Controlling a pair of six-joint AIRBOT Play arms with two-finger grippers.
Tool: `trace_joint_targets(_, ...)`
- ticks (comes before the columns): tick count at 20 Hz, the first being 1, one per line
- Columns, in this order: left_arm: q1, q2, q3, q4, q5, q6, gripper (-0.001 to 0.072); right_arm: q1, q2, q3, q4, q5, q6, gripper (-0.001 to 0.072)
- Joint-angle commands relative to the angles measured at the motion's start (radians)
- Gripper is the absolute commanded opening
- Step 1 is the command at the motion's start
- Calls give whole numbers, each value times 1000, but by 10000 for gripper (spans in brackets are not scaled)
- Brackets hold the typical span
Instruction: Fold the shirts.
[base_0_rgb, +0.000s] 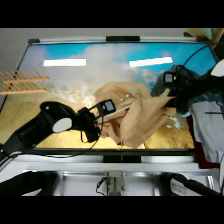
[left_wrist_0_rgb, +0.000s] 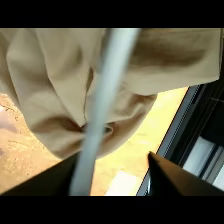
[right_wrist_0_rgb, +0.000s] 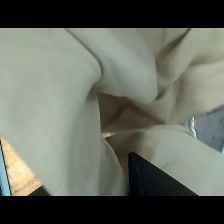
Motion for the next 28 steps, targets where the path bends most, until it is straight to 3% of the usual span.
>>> trace_joint_targets(1,2,3,0,219,1,-1,671,-3,27,-1,-1,0,84,81)
trace_joint_targets(4,24,23,5,403,0,-1,675,-3,68,-1,-1,18,106,79)
trace_joint_targets(12,283,193,26,400,-42,-92,673,-3,146,-1,11,66,170,77)
trace_joint_targets(14,374,219,26,317,-64,-189,664,-3,175,-1,22,69,199,76)
trace_joint_targets(17,477,220,-39,3,-40,-280,661,-3,224,-1,46,76,235,76)
trace_joint_targets(20,434,219,-250,-232,165,-374,660,-3,263,-1,50,78,260,76)
trace_joint_targets(23,284,208,-445,-430,463,-460,660,-3,274,-1,52,92,293,76)
trace_joint_targets(28,31,44,-497,-468,951,-676,660,-3,274,-1,56,122,337,76)
